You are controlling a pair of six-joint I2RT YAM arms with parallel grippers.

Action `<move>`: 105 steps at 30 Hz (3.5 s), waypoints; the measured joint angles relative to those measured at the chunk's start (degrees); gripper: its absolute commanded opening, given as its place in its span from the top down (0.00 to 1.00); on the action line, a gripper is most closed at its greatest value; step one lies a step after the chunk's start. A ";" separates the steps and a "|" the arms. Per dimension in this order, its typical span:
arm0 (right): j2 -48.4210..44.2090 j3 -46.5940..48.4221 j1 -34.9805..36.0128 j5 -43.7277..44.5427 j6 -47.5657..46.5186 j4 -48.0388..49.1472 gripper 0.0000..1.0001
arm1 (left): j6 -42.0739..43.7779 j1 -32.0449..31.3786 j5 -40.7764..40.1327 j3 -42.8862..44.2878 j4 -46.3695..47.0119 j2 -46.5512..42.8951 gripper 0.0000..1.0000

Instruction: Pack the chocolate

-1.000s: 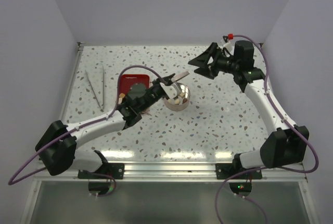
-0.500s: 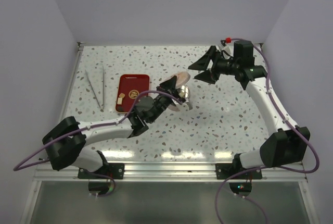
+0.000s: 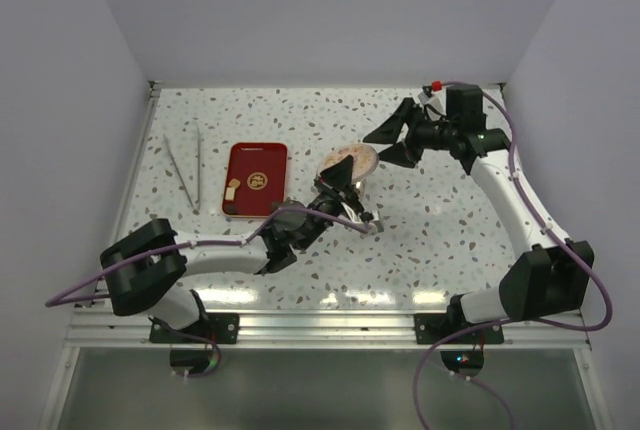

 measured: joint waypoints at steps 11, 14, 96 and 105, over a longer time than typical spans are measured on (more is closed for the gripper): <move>0.07 -5.51 0.00 0.59 -1.05 1.75 0.66 | 7.87 -2.36 -2.97 -0.44 8.46 7.15 0.97; 0.33 -6.25 0.00 0.61 -1.49 1.84 0.70 | 10.08 -2.54 -3.82 -0.44 9.44 9.29 0.96; -4.72 -17.57 0.00 -2.62 24.90 34.16 1.00 | -22.84 0.48 -5.66 -9.97 13.40 1.66 0.07; -4.72 -17.55 -0.02 -2.19 25.20 35.10 1.00 | -31.47 3.52 -3.96 -14.64 11.41 -3.63 0.05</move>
